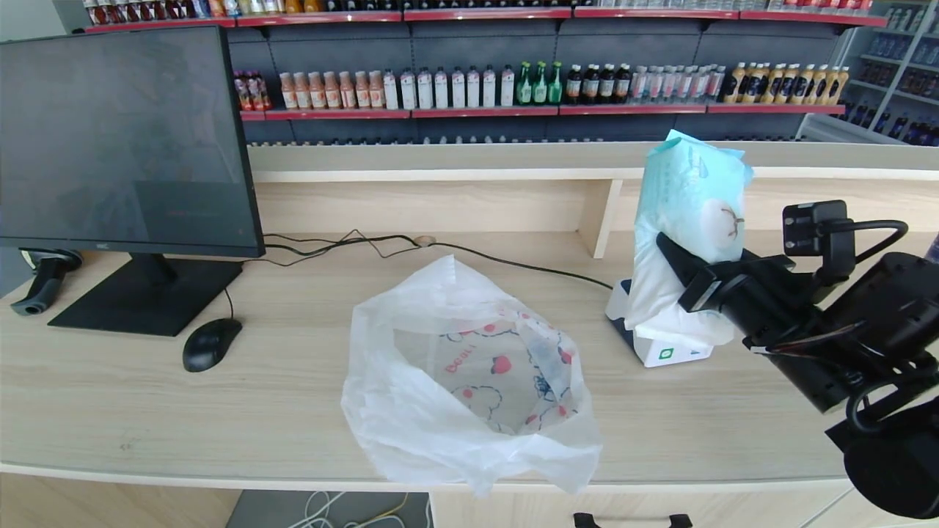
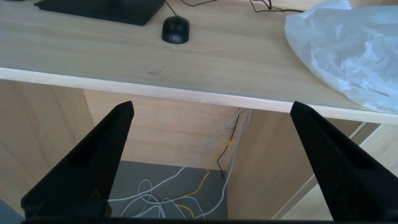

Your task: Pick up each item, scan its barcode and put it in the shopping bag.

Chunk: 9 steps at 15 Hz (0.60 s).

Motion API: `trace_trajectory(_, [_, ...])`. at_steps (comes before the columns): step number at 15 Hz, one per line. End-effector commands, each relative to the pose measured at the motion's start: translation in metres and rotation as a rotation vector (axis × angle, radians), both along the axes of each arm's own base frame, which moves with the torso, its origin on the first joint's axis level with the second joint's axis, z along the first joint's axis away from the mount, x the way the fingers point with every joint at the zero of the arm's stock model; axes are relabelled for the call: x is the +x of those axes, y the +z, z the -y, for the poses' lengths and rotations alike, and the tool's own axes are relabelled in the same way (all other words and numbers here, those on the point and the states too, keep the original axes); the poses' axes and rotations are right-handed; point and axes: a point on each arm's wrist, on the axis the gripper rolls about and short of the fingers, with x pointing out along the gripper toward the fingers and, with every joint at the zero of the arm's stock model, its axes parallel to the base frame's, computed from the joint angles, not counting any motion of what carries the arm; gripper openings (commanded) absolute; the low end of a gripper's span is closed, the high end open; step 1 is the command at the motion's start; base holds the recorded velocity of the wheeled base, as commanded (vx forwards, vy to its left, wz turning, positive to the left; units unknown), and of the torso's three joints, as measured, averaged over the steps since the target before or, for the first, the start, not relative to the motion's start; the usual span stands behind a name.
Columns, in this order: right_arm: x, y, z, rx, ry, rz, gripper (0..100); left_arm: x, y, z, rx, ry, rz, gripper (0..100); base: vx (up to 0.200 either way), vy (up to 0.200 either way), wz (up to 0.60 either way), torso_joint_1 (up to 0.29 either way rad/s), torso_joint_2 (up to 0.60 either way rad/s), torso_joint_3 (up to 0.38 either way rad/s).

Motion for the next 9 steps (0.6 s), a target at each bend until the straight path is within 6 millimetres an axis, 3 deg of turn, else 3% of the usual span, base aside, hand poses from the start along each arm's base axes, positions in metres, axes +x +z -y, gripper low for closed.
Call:
trace_trajectory(1, [0.005, -0.005, 0.001, -0.004, -0.009, -0.014, 0, 0.000, 0.000, 0.000, -0.001, 0.001, 0.000, 100, 0.000, 0.000, 0.00, 0.000, 0.00, 0.000])
trace_trajectory(9, [0.020, -0.015, 0.006, -0.001, -0.036, -0.040, 0, 0.000, 0.000, 0.000, -0.003, 0.001, 0.002, 100, 0.000, 0.000, 0.00, 0.000, 0.00, 0.000])
